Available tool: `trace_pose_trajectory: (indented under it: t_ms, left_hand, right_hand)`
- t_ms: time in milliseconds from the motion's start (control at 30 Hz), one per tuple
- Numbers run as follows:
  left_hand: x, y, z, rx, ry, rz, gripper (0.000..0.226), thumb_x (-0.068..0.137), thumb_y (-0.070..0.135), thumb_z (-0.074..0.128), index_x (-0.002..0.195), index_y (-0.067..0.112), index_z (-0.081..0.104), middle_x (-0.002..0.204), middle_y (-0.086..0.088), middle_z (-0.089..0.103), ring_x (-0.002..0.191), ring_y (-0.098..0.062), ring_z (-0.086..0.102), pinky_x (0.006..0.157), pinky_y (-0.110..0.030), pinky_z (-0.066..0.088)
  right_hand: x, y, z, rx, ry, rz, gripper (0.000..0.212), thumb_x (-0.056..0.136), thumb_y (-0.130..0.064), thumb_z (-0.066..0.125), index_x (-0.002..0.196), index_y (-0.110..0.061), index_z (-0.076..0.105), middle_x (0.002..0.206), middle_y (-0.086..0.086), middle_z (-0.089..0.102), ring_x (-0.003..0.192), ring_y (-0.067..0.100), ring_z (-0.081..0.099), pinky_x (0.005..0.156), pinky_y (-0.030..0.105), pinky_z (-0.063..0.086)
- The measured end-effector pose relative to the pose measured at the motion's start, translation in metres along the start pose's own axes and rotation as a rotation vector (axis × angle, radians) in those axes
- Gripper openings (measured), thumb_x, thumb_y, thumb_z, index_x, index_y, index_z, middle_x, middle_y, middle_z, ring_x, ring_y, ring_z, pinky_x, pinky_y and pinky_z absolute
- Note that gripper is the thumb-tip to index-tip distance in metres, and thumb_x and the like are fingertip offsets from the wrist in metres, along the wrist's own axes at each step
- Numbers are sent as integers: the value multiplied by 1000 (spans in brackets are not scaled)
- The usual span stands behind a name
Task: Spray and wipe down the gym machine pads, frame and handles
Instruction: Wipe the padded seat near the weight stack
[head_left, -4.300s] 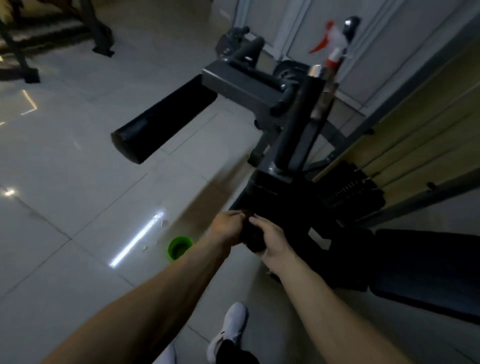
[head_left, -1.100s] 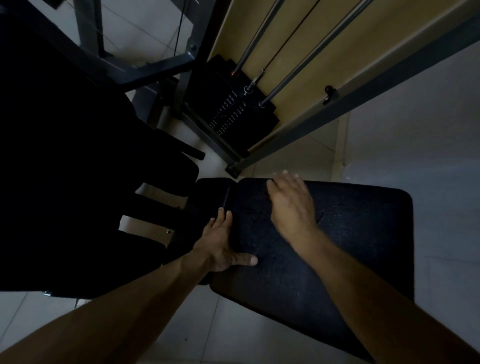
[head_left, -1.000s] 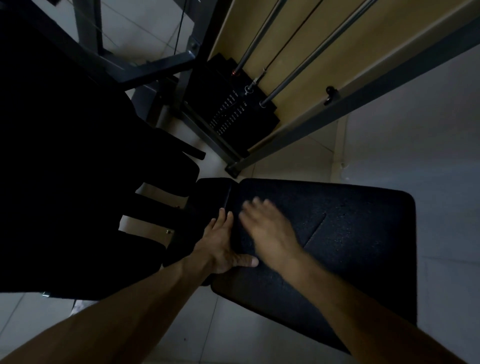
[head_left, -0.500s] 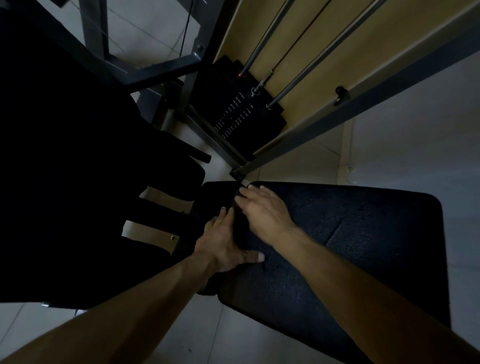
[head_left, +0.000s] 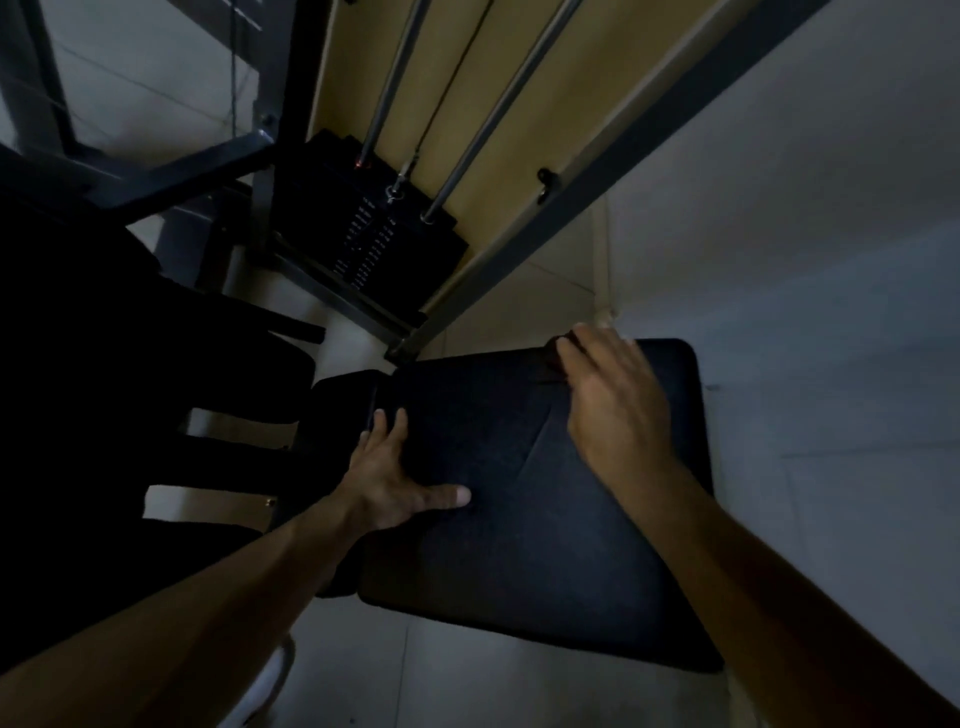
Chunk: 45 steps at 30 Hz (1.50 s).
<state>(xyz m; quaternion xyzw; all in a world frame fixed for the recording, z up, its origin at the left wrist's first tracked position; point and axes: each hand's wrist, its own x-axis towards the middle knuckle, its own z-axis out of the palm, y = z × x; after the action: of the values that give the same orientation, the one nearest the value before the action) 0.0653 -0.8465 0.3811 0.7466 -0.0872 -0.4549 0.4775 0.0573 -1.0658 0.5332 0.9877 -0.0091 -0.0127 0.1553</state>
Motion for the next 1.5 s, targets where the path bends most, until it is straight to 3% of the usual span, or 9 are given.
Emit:
trace_pose_trajectory:
  t_ms: [100,233,433,600,767,867,1000,1200,1500]
  left_hand:
    - [1,-3,-1,-40,6,-28,169,29,91,74,163,28,-8,171,-2,-16,157,-30,-13,128,-49,2]
    - [4,-13,1,-30,22,-11,166,35,94,73,163,29,-9,171,-2,-15,157,-32,-11,127,-50,3]
    - [3,-21,4,29,68,40,150,54,84,77,164,26,-7,171,1,-11,158,-28,-7,126,-45,2]
    - [5,-45,-6,91,68,81,151,54,85,78,165,20,-2,171,2,-9,158,-20,-3,126,-38,6]
    - [3,-64,-2,75,97,178,142,55,89,73,165,30,4,172,0,-2,157,-16,-7,128,-42,9]
    - [-4,-54,0,104,83,146,135,65,82,73,164,24,3,171,-6,-2,157,-24,-8,126,-41,6]
    - [-8,-39,2,95,48,45,131,71,72,76,165,23,-2,171,-9,-6,157,-31,-10,126,-45,7]
    - [-26,-2,32,-6,73,35,120,84,59,73,164,23,-8,169,1,-22,157,-28,-13,128,-44,3]
    - [-26,2,37,40,84,17,118,84,68,68,164,23,-7,171,-1,-16,158,-29,-8,129,-44,5]
  right_hand:
    - [-17,29,-21,-38,53,84,56,84,12,65,139,0,58,145,21,54,137,41,48,113,58,40]
    - [-35,23,-25,-39,136,206,63,84,8,67,145,4,52,153,25,48,145,45,41,122,57,30]
    - [-11,-69,33,-47,-24,32,62,85,2,53,147,3,51,154,27,47,145,43,43,123,54,31]
    - [9,-137,85,105,-201,-147,53,81,-1,70,134,4,64,144,27,57,136,44,53,118,53,38]
    - [15,-150,83,108,-407,-379,57,98,-8,56,154,-4,44,168,16,26,158,34,14,129,42,4]
    - [13,-122,63,107,-305,-204,60,95,-9,60,154,-13,46,169,11,26,159,33,9,129,46,4]
    - [5,-66,25,40,-141,24,68,84,1,64,150,-12,52,164,13,38,155,37,24,128,51,15]
    - [-37,-9,-15,15,122,272,66,80,4,62,145,-4,56,157,20,45,150,41,35,122,57,29]
    - [-146,-15,-23,51,-3,-51,64,76,7,76,137,-8,63,151,14,54,144,36,45,119,51,35]
